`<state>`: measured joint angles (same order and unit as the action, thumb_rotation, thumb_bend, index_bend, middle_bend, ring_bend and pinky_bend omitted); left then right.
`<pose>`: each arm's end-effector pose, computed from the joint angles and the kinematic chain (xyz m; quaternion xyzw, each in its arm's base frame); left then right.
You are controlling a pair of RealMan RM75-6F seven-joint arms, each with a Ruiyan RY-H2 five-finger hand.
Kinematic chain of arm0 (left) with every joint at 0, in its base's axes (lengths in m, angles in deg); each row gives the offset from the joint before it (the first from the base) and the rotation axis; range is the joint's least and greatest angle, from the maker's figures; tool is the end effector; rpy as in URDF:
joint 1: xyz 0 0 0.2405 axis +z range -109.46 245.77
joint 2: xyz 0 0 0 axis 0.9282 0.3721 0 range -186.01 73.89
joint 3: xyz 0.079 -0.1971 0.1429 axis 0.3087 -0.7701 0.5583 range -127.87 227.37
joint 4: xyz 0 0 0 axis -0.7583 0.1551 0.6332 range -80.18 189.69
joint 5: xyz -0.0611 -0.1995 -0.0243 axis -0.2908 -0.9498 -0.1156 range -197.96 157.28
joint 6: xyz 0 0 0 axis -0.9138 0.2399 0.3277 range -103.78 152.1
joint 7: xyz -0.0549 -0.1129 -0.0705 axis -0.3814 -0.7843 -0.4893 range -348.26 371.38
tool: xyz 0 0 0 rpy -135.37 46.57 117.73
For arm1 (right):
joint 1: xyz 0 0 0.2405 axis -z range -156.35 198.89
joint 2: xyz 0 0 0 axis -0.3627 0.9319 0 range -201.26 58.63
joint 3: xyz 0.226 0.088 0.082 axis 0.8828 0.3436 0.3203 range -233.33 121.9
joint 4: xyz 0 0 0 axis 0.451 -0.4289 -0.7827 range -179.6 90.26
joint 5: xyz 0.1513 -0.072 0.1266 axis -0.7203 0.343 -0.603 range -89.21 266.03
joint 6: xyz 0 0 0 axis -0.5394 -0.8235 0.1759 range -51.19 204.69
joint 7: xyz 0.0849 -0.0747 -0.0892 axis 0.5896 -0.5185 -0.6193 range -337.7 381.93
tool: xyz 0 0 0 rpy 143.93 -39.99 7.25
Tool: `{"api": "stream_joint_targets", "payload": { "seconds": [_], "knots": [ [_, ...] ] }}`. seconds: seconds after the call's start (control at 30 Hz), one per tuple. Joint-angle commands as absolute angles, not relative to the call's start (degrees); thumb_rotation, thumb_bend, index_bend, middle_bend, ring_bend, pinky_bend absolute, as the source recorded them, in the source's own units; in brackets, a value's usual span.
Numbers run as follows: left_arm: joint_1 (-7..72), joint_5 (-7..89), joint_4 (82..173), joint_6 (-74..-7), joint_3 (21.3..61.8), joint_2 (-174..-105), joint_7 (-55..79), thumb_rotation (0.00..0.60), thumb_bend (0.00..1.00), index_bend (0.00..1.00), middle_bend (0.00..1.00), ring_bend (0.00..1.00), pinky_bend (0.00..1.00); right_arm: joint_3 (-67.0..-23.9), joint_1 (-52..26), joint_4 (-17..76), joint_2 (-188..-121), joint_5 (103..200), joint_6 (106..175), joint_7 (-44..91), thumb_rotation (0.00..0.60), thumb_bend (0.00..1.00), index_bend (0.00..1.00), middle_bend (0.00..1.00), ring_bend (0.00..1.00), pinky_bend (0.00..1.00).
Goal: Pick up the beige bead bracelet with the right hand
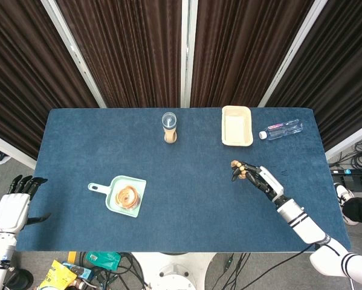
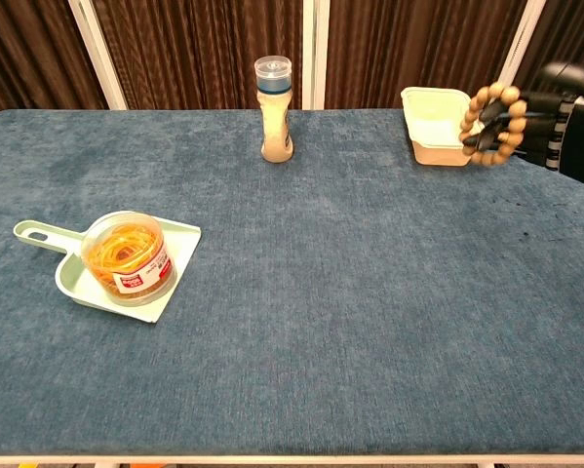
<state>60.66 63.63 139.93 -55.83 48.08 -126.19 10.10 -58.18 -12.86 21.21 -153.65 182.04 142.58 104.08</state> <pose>-0.3287 0.1923 0.1242 -0.6094 -0.4154 -0.3649 0.5683 -0.2547 -0.3179 0.0363 0.4607 -0.7045 0.5318 0.0934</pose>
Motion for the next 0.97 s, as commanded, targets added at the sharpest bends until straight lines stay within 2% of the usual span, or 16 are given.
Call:
{"api": "stream_joint_targets", "payload": {
  "seconds": [0.03,0.17,0.2,0.27,0.33,0.4,0.43,0.5,0.53,0.57,0.63,0.67,0.83,0.87,0.97],
  "knots": [
    [60.53,63.71,139.86,-55.73,48.06,-126.18,9.97,0.600,0.00,0.19,0.17,0.09,0.06,-58.02,-14.30,21.37,-154.81,179.99,136.03,79.96,0.170,0.30,0.39,0.43,0.18,0.00],
    [60.12,63.60,139.27,-55.25,47.86,-126.63,9.50,0.600,0.00,0.19,0.17,0.09,0.06,-57.48,-16.27,21.08,-156.78,179.39,131.86,57.24,0.169,0.31,0.36,0.37,0.17,0.00],
    [59.98,63.59,139.13,-55.05,47.83,-126.77,9.43,0.600,0.00,0.19,0.17,0.09,0.06,-57.33,-16.52,21.03,-157.24,178.97,131.00,51.98,0.169,0.31,0.31,0.34,0.15,0.00],
    [59.81,63.64,138.77,-54.79,47.87,-127.12,9.27,0.600,0.00,0.19,0.17,0.09,0.06,-56.89,-17.00,22.23,-157.31,177.09,128.42,41.69,0.169,0.30,0.15,0.25,0.07,0.00],
    [59.82,63.66,138.42,-54.75,47.95,-127.40,8.93,0.600,0.00,0.19,0.17,0.09,0.06,-56.12,-16.64,23.90,-156.95,175.17,128.11,35.57,0.170,0.30,0.05,0.19,0.02,0.00],
    [59.93,63.54,137.96,-54.72,48.03,-127.70,8.53,0.600,0.00,0.19,0.17,0.09,0.06,-55.07,-15.40,25.97,-156.00,172.99,129.56,31.40,0.173,0.30,0.02,0.17,0.01,0.00],
    [59.92,63.41,137.62,-54.64,48.00,-127.89,8.29,0.600,0.00,0.19,0.17,0.09,0.06,-54.42,-14.27,27.14,-155.27,171.92,131.36,30.25,0.197,0.30,0.02,0.16,0.01,0.00],
    [59.96,63.21,137.08,-54.63,47.94,-128.14,8.00,0.600,0.00,0.19,0.17,0.09,0.06,-53.48,-11.96,28.55,-154.12,170.77,135.45,29.32,0.329,0.29,0.02,0.17,0.01,0.00],
    [59.98,63.15,136.83,-54.71,47.86,-128.27,7.95,0.600,0.00,0.19,0.17,0.09,0.06,-52.98,-10.58,29.12,-153.52,170.40,138.05,29.35,0.422,0.29,0.02,0.18,0.01,0.00],
    [60.04,63.08,136.45,-54.95,47.76,-128.51,7.91,0.600,0.00,0.19,0.17,0.09,0.06,-52.24,-8.55,29.84,-152.78,169.83,141.75,29.86,0.486,0.29,0.02,0.19,0.02,0.00],
    [60.18,63.02,135.91,-55.34,47.64,-128.86,7.83,0.600,0.00,0.19,0.17,0.09,0.06,-51.58,-5.56,30.91,-151.17,169.48,146.92,30.74,0.579,0.31,0.02,0.21,0.02,0.00],
    [60.25,62.91,135.66,-55.43,47.60,-129.00,7.80,0.600,0.00,0.19,0.17,0.09,0.06,-51.42,-3.55,31.84,-149.85,169.41,150.04,31.22,0.594,0.32,0.02,0.21,0.02,0.00],
    [60.62,62.59,135.03,-56.26,47.34,-129.62,8.50,0.600,0.00,0.19,0.17,0.09,0.06,-52.07,3.74,37.18,-143.99,169.76,159.83,31.14,0.595,0.34,0.03,0.17,0.01,0.00],
    [60.73,62.47,134.97,-56.49,47.26,-129.81,8.78,0.600,0.00,0.19,0.17,0.09,0.06,-52.61,5.16,38.90,-142.57,169.98,161.06,31.40,0.583,0.34,0.03,0.16,0.01,0.00],
    [61.02,62.36,134.96,-57.38,47.00,-130.33,9.56,0.600,0.00,0.19,0.17,0.09,0.06,-53.76,7.56,42.71,-139.60,170.92,162.61,32.98,0.497,0.34,0.03,0.12,0.00,0.00]
  ]
}}
